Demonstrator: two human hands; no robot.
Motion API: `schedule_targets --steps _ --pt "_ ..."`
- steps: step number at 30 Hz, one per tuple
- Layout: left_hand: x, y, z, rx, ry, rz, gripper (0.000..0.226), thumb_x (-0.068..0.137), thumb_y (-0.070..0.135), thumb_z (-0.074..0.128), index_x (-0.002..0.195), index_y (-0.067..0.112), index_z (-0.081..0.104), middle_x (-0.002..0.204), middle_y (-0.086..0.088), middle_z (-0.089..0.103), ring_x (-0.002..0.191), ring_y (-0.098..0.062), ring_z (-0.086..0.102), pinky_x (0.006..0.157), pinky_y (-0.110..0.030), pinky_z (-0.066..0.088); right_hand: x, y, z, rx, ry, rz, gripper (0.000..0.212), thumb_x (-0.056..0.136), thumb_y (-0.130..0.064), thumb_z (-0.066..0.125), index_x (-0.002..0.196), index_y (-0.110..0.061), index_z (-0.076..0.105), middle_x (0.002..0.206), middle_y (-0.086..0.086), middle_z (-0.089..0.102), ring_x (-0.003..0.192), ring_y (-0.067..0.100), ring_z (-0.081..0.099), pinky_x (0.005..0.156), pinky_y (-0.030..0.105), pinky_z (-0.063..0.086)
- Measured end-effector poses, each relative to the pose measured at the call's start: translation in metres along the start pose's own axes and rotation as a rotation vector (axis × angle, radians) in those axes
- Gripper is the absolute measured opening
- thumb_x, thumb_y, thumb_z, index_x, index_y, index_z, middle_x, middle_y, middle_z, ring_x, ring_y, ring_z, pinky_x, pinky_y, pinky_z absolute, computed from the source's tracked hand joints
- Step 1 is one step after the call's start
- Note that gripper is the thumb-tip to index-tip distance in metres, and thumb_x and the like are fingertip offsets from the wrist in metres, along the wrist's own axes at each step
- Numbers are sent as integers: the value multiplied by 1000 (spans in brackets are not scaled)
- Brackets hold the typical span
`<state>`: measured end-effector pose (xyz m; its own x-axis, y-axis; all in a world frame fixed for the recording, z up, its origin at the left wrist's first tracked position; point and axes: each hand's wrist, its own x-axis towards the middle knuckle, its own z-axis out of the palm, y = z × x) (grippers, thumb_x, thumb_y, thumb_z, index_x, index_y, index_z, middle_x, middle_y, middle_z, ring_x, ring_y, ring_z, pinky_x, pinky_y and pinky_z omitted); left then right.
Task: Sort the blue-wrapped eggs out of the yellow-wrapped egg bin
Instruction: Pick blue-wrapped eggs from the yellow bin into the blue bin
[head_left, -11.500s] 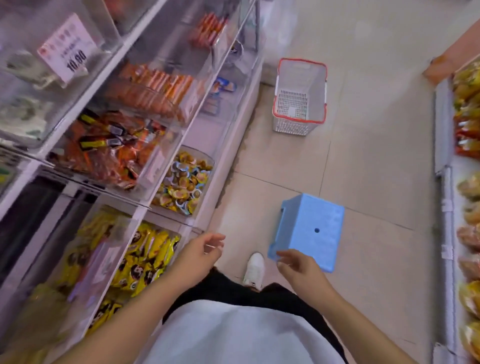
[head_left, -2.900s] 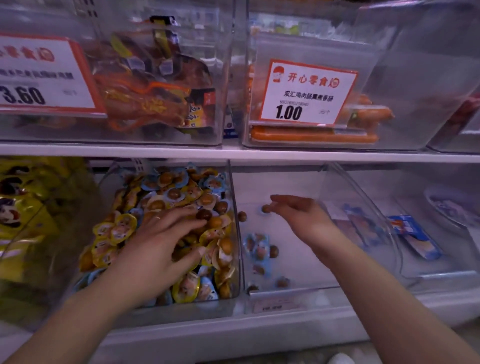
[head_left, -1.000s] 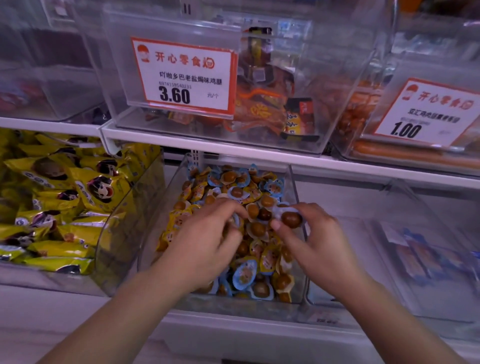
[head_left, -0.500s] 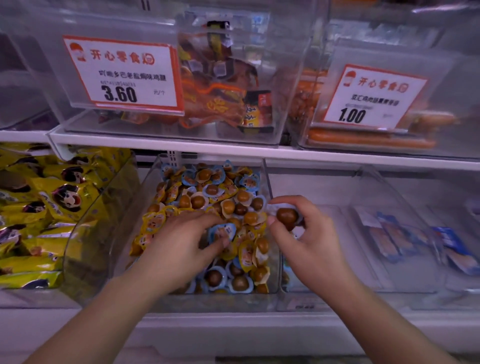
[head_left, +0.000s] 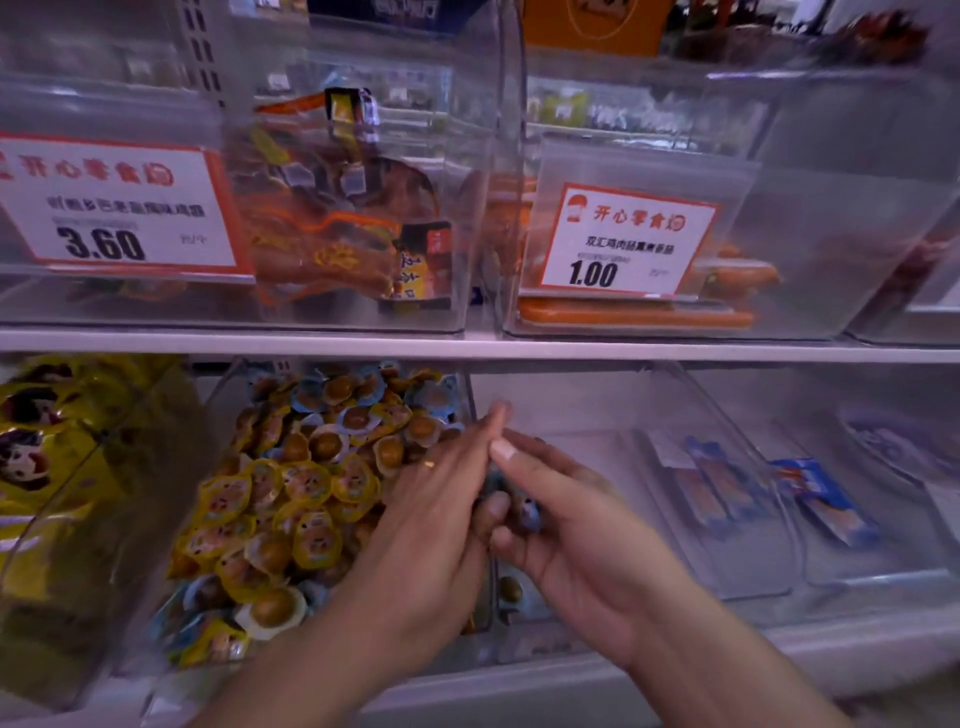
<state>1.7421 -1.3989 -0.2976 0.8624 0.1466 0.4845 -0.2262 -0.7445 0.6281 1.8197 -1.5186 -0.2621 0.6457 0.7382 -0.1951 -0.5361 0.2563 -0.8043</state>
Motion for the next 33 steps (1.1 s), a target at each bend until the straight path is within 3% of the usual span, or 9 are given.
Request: schedule_targets --steps 2,5,9,12,15,19,24,28,33 --pt "-3 -1 2 -110 -95 -55 71 102 41 39 156 41 -8 163 25 6 151 0 6 123 -30 13 7 -2 -14 9 66 -32 50 71 -4 72 120 -4 63 77 13 68 59 17 64 45 20 49" --pt "-3 -12 -3 5 -158 -88 81 92 65 40 150 53 -15 159 34 -8 148 7 -8 119 -29 7 22 -16 -45 -51 197 -100 35 80 9 66 113 -3 66 78 15 69 62 20 68 53 23 54" --pt "4 -50 -26 375 -71 -123 64 96 53 47 153 44 20 163 25 4 149 4 -2 123 -35 9 46 -31 -88 -276 371 -49 34 93 5 59 126 -2 59 92 18 67 94 41 71 84 43 60" --pt "5 -72 -39 520 -21 -249 55 94 49 40 146 31 46 159 6 33 147 -17 24 120 -45 23 58 -30 -103 -629 387 69 43 95 -22 64 137 -18 56 107 8 66 102 32 65 88 47 52" --pt "1 -84 -40 657 -133 -253 65 92 59 23 146 30 46 156 4 37 148 -19 24 121 -48 20 68 -31 -98 -694 322 33 42 97 -29 61 138 -23 56 125 2 68 110 14 59 90 35 44" --pt "-3 -84 -44 683 -191 -233 66 92 63 19 144 34 47 158 9 35 151 -17 19 121 -43 14 74 -26 -76 -970 408 -324 23 96 -11 58 114 -19 70 100 -3 76 83 -6 65 69 7 46" --pt "-14 -75 -58 665 -141 -154 41 92 47 39 116 30 68 127 10 63 118 -19 58 109 -35 36 61 3 -23 -1247 61 -658 28 92 -23 53 115 -30 69 112 -18 69 94 -9 63 80 2 44" --pt "-26 -74 -69 677 -150 -153 32 87 49 45 93 28 68 95 10 68 97 -19 63 101 -33 41 71 21 7 -1671 -104 -660 44 92 -26 57 135 -21 57 131 1 59 122 18 51 100 17 33" --pt "-35 -81 -77 643 -97 -150 34 87 53 46 85 29 70 89 12 64 94 -17 62 105 -37 41 90 23 18 -2068 -66 -351 59 94 -42 50 150 -33 36 149 -4 44 144 18 29 122 47 3"
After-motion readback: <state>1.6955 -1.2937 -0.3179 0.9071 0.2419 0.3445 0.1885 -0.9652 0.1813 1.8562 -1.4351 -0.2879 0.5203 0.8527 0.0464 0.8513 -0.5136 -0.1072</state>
